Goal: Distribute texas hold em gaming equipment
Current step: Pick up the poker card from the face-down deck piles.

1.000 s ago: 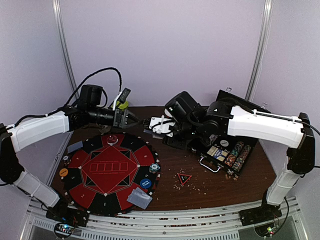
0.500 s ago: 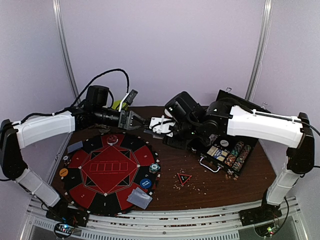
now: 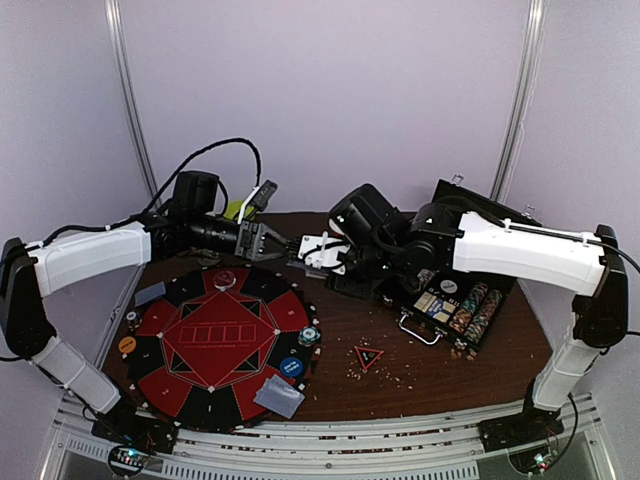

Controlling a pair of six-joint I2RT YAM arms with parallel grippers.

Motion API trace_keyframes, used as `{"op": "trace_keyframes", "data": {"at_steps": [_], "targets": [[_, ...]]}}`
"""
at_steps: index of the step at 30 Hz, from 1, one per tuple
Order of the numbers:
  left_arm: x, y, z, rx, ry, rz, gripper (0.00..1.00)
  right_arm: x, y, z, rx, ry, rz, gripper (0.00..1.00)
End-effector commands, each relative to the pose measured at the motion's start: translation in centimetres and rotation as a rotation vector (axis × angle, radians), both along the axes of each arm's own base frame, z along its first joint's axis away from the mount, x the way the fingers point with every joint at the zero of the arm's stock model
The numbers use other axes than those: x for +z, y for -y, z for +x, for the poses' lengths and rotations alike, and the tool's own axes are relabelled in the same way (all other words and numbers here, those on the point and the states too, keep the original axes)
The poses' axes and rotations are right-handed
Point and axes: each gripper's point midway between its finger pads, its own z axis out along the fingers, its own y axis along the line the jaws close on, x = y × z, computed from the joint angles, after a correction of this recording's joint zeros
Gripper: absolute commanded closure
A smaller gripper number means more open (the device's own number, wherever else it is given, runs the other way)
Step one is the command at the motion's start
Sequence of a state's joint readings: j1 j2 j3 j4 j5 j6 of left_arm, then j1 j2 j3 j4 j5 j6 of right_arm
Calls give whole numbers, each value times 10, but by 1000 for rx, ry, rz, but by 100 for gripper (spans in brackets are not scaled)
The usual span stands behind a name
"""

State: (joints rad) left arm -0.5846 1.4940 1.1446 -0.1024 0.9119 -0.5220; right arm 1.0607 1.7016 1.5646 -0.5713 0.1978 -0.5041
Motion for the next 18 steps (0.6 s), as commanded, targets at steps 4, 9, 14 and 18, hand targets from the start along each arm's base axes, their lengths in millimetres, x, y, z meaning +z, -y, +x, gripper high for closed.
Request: {"op": "trace_keyframes", "data": {"at_steps": [4,9,14,18], "targets": [[17,11,-8,-72,33,-41,66,8,-4,1,5,18,7,53],[15,12,-12,-90,32,-27,78,8,-2,0,3,21,5,53],[14,9,-16,-99,29,-7,100,9,-1,1,-2,25,5,54],[18,5,-16,-83,50,7,100,10,1,3,-12,35,2,54]]}}
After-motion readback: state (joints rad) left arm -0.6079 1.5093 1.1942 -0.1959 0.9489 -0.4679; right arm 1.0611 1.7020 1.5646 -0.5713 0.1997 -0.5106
